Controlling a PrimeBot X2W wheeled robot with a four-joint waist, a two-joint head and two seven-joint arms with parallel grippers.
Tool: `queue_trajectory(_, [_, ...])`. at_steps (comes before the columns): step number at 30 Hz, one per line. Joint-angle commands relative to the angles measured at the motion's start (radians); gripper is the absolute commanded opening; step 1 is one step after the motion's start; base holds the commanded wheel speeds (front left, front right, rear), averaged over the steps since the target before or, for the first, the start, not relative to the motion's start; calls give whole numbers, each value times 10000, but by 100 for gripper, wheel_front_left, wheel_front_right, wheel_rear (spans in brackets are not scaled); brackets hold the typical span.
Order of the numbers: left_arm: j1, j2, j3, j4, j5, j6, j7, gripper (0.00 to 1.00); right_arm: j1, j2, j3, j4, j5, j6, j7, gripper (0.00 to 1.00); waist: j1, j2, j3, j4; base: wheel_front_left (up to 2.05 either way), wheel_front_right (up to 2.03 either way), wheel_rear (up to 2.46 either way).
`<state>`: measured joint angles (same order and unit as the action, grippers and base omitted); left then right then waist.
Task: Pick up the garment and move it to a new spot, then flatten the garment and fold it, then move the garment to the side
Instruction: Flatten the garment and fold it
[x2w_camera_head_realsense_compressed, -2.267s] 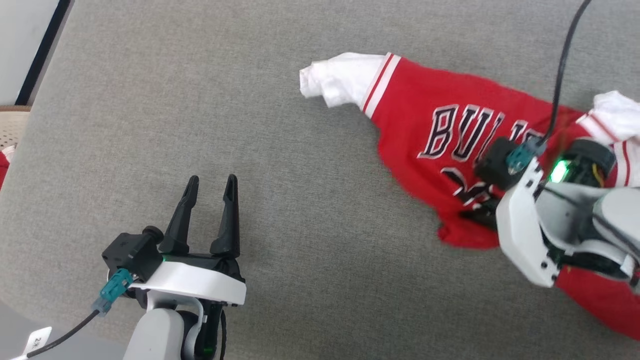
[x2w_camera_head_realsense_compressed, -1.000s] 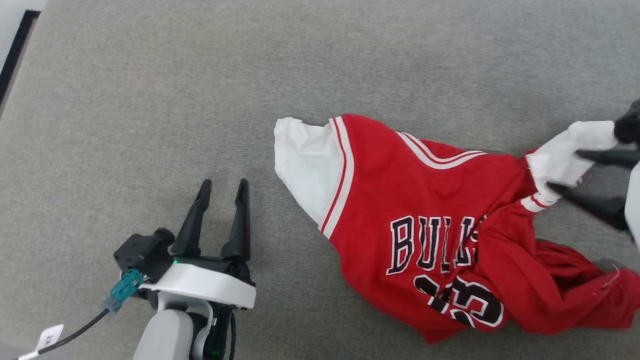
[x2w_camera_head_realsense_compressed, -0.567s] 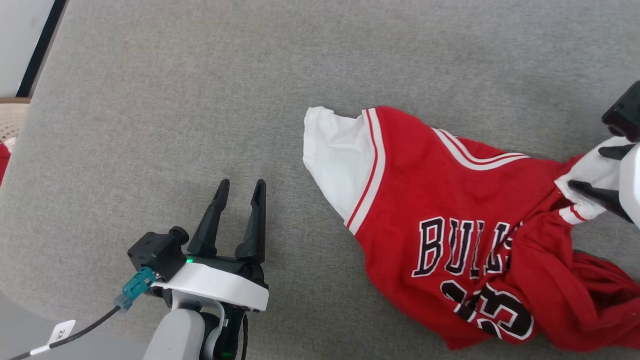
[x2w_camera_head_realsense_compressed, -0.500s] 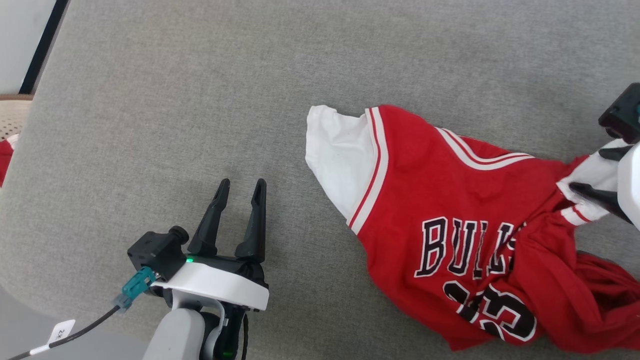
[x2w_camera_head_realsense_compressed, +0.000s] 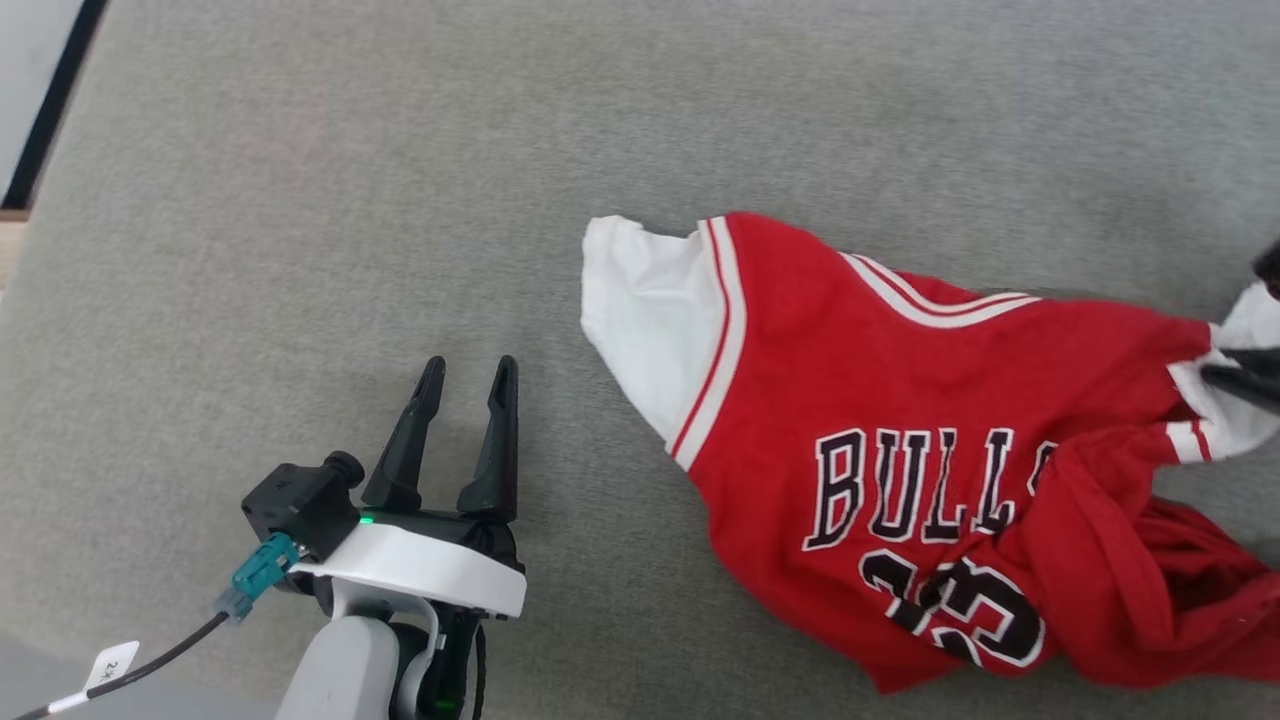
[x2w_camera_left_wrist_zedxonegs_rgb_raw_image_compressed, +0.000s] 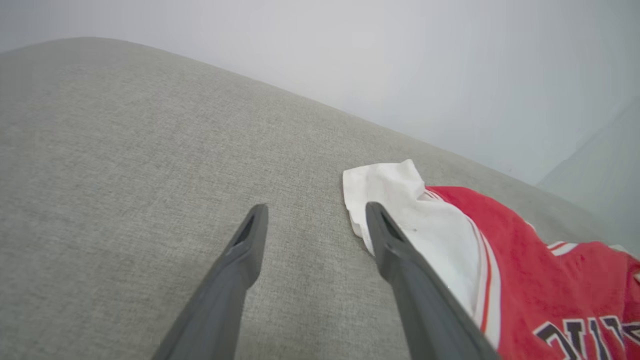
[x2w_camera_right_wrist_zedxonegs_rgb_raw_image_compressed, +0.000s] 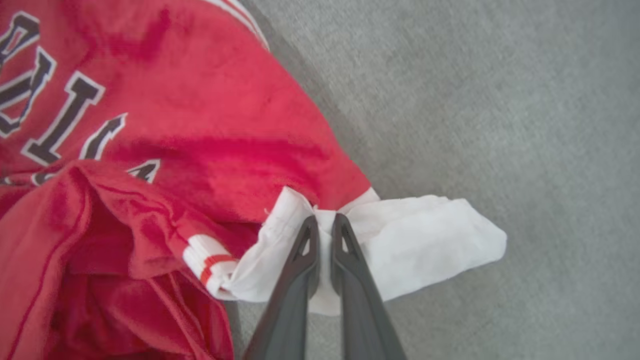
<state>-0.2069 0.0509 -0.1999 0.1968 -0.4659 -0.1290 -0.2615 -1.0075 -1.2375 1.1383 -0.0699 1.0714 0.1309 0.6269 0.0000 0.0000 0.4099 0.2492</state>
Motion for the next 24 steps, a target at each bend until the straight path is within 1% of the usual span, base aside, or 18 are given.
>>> queue_trajectory(1, [-56, 9, 51, 4, 148, -21, -47, 100, 292, -157, -1, -46, 75, -3, -396, 0, 0, 0, -42, -160, 0, 0, 0])
queue_trajectory(2, [-56, 9, 51, 4, 148, -21, -47, 100, 292, -157, -1, -46, 75, -3, -396, 0, 0, 0, -42, -160, 0, 0, 0])
queue_trajectory(4, [-73, 9, 87, 3, 180, -19, -48, 100, 650, -348, -48, -11, 5, -3, -981, 0, 0, 0, -41, -312, 0, 0, 0])
queue_trajectory(6, [-116, 8, 113, 9, 243, -21, -47, 100, 1058, -400, -154, 199, 64, -3, -1636, 0, 0, 0, -29, -470, 0, 0, 0])
queue_trajectory(8, [-163, 10, 182, 3, 282, -20, -48, 100, 1467, -308, -250, 511, -9, -3, -2267, 0, 0, 0, -17, -631, 0, 0, 0])
queue_trajectory(11, [-205, 7, 257, 17, 442, -20, -47, 100, 2118, 64, -375, 1103, -121, -3, -3100, 0, 0, 0, -4, -847, 0, 0, 0])
queue_trajectory(12, [-209, 10, 294, 17, 487, -20, -47, 100, 2313, 218, -441, 1310, -167, -3, -3356, 5, 0, 0, 3, -916, 0, 0, 0])
queue_trajectory(13, [-219, 10, 327, 12, 544, -20, -47, 100, 2514, 392, -544, 1541, -133, -3, -3610, 13, 0, 0, 5, -984, 0, 0, 0])
queue_trajectory(14, [-233, 10, 345, 14, 597, -20, -47, 100, 2701, 569, -636, 1777, -179, -3, -3857, 16, 0, 0, -3, -1038, 0, 0, 0])
queue_trajectory(15, [-244, 8, 355, 23, 679, -20, -48, 100, 2845, 733, -776, 2012, -275, -3, -4128, 25, 0, 0, -9, -1086, 0, 0, 0])
queue_trajectory(16, [-253, 11, 395, 27, 723, -20, -48, 100, 2995, 923, -989, 2276, -268, -8, -4435, 40, 0, 0, -22, -1135, 0, 0, 0])
queue_trajectory(17, [-250, 13, 433, 23, 783, -20, -48, 100, 3155, 1103, -1197, 2530, -275, -19, -4699, 49, 0, 0, -31, -1183, 0, 0, 0])
queue_trajectory(18, [-235, 19, 465, 20, 817, -20, -48, 100, 3298, 1275, -1374, 2705, -311, -26, -4958, 84, 0, 0, -52, -1231, 0, 0, 0])
queue_trajectory(19, [-206, 37, 506, 6, 845, -20, -48, 100, 3433, 1419, -1606, 2905, -373, -26, -5219, 100, 0, 0, -73, -1280, 0, 0, 0])
queue_trajectory(21, [-125, 96, 583, -13, 864, -20, -48, 100, 3776, 1713, -1930, 3141, -431, -25, -5577, 100, 0, 0, -113, -1394, 0, 0, 0])
queue_trajectory(24, [-20, 194, 624, -51, 913, -20, -47, 100, 4292, 1942, -2423, 3456, -519, -12, -5849, 100, 0, 0, -192, -1541, 0, 0, 0])
